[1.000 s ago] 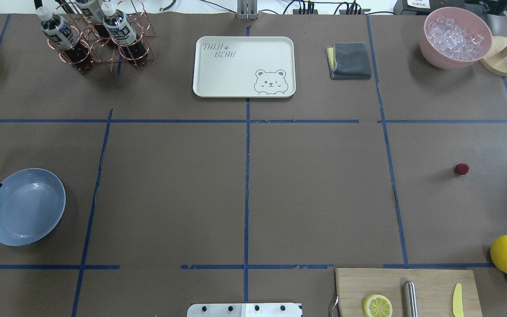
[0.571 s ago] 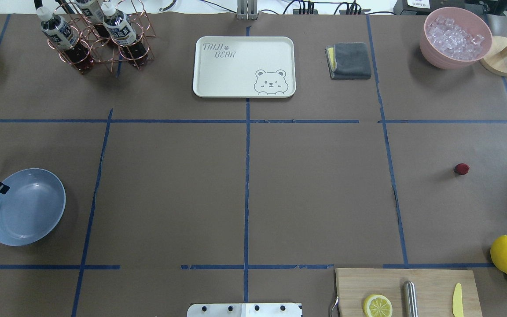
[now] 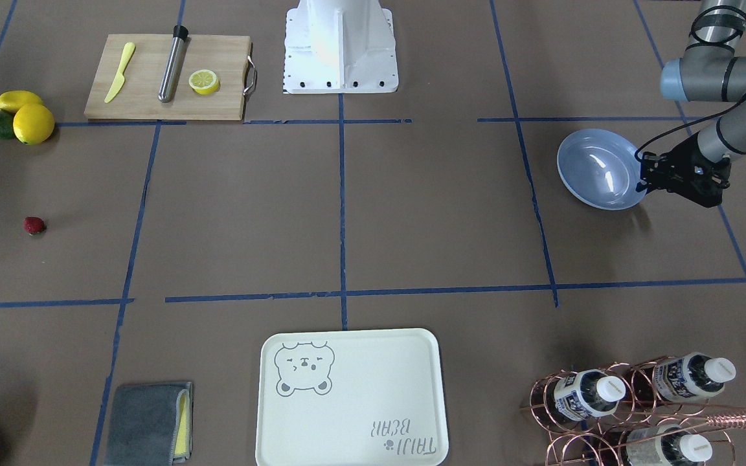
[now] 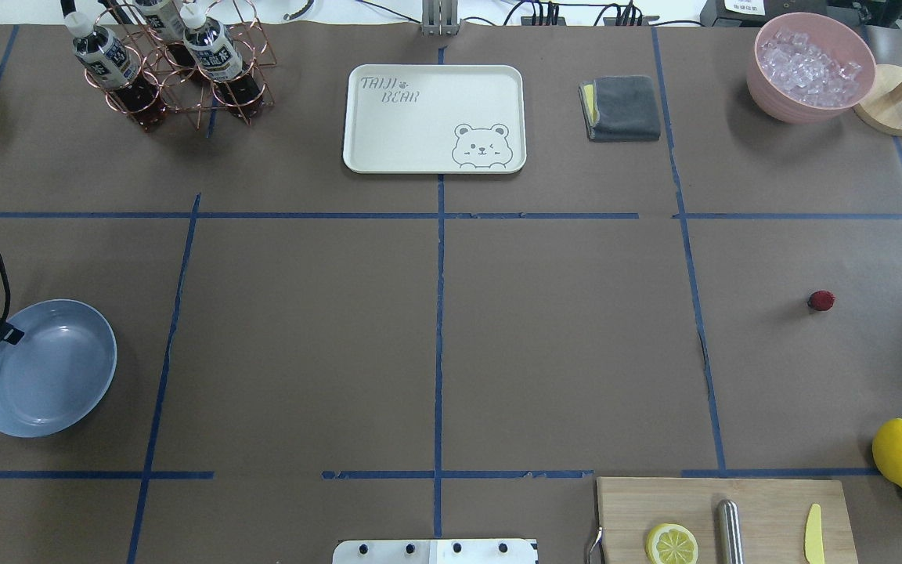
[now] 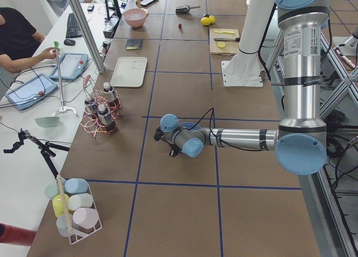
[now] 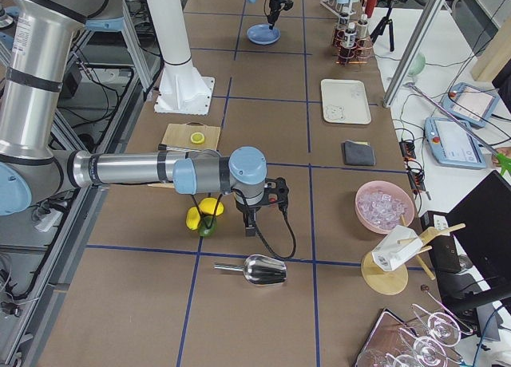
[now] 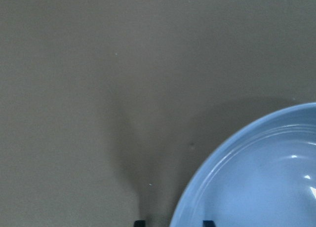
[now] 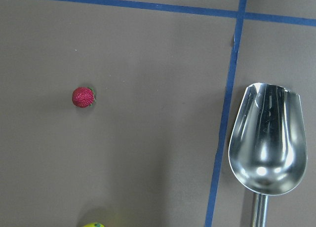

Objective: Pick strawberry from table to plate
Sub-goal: 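Slide the light-blue plate with the left gripper toward the table center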

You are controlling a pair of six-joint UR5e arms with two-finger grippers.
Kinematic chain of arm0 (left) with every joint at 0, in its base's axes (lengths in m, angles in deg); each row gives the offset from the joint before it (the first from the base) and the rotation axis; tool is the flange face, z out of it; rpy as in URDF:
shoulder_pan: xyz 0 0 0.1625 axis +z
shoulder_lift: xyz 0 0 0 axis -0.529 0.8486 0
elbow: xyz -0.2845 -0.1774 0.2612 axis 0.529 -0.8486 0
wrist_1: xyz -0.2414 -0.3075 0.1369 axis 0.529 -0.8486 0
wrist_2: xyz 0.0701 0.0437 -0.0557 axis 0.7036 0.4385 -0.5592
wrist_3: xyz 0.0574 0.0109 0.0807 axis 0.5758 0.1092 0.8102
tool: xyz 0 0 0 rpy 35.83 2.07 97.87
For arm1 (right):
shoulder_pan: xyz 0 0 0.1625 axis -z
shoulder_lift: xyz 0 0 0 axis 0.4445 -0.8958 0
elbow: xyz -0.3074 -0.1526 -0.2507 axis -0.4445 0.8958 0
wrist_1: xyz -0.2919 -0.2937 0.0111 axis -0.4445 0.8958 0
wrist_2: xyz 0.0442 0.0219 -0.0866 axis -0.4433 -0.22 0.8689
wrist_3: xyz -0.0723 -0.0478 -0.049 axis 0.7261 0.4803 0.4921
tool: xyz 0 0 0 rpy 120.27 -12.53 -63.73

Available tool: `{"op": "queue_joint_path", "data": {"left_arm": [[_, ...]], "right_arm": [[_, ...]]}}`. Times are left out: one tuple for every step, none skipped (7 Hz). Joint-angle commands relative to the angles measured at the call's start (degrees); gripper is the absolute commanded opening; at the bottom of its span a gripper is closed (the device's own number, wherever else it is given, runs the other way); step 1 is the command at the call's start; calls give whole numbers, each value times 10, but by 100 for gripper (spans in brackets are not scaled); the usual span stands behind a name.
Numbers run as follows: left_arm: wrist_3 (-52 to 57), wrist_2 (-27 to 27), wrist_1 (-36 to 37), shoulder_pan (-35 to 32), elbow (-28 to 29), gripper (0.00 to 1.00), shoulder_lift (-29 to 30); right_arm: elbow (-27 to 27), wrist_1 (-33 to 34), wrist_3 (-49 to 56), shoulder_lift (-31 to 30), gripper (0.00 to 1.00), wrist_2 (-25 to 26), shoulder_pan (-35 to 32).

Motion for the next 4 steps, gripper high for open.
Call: {"op": "queue_joint_path", "data": {"left_arm": [[-189, -5, 0, 0, -59, 0, 20], [-251, -42, -1, 0, -75, 0, 43], [-322, -55, 1, 8, -91, 0, 73], [-445, -55, -15, 47, -98, 0, 123]], "right_arm": [[-1, -1, -1, 0, 100, -1, 0], [0, 0, -2, 0, 100, -2, 0], [-1, -1, -2, 0, 100, -3, 0], [-2, -2, -1, 0, 100, -17, 0]]}}
